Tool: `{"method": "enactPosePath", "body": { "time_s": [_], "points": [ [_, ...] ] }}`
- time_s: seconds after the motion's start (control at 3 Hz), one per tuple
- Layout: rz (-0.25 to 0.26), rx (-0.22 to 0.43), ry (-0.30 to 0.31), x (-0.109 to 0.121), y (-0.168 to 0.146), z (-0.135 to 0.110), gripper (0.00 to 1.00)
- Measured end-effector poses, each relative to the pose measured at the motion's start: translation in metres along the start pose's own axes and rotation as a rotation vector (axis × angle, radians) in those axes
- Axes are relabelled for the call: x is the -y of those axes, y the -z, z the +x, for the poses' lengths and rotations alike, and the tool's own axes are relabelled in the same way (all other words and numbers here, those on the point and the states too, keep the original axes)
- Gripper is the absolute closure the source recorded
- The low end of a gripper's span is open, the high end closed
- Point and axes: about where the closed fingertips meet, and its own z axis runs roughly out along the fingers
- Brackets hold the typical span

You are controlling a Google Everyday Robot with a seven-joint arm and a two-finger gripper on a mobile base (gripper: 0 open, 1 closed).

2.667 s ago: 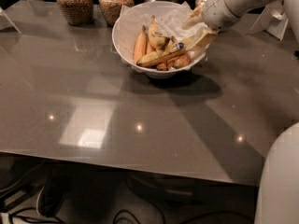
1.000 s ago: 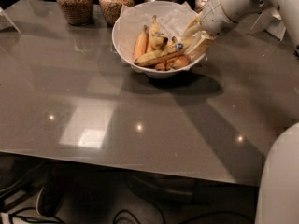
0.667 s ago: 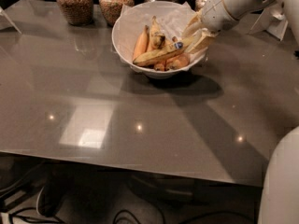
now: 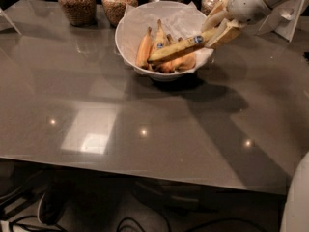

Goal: Pick banana from white bowl

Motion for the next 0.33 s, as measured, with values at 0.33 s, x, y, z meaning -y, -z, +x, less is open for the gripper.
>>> {"method": "enactPosePath", "body": {
  "time_s": [0.33],
  "points": [
    [0.006,0.049,-0.05,-0.0177,0.0342,-0.01,1.0]
  ]
}}
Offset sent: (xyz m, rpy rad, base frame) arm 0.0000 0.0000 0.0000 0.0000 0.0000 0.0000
